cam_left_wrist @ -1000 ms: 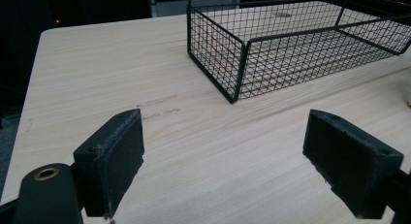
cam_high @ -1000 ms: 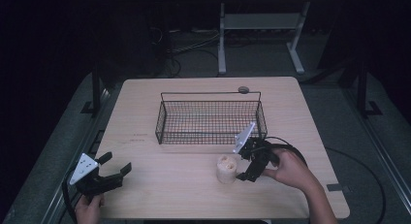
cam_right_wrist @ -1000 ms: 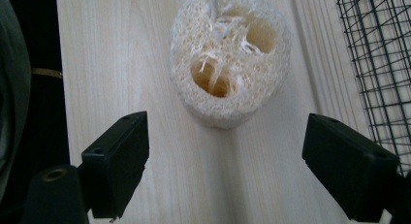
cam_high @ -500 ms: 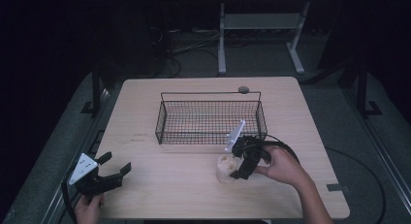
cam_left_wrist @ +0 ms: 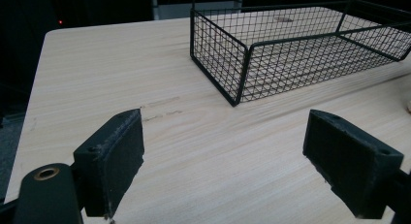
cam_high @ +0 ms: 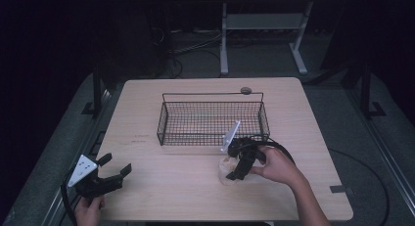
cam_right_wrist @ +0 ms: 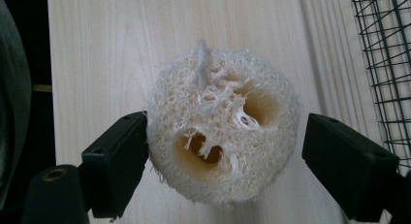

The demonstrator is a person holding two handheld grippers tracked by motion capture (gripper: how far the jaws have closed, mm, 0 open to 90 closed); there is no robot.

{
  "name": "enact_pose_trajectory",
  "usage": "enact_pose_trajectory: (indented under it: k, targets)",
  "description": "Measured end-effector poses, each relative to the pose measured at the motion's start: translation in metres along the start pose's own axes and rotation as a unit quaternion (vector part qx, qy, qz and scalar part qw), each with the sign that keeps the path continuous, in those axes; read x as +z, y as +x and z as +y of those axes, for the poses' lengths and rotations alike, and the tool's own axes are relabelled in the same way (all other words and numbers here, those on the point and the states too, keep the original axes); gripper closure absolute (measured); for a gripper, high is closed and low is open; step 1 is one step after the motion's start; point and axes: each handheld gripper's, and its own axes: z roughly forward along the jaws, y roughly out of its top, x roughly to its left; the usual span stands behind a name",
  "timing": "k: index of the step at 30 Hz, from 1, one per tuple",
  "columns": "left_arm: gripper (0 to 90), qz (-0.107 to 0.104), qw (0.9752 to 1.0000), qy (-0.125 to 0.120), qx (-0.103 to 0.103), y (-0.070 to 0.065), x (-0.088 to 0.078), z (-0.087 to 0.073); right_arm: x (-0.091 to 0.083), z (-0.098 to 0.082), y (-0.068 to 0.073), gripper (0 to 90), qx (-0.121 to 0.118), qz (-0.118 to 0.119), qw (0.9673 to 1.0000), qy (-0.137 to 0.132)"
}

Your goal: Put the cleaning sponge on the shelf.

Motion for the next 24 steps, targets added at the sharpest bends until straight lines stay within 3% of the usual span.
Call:
enact_pose_trajectory:
  k: [3,10,24]
  targets:
    - [13.9,0.001,1.0000,-0.002,0.000,0.000,0.000,0.000,0.002,0.001,-0.001,16.9,0.002,0.004,1.0000,-0.001]
    - [14.0,0.002,1.0000,-0.005,-0.004,0.001,-0.002,0.000,0.003,0.001,-0.003,27.5,-0.001,0.020,0.9998,-0.002]
    - [13.9,0.004,1.0000,-0.005,-0.005,0.002,-0.003,0.000,-0.007,0.010,-0.006,28.2,-0.002,0.031,0.9994,-0.012]
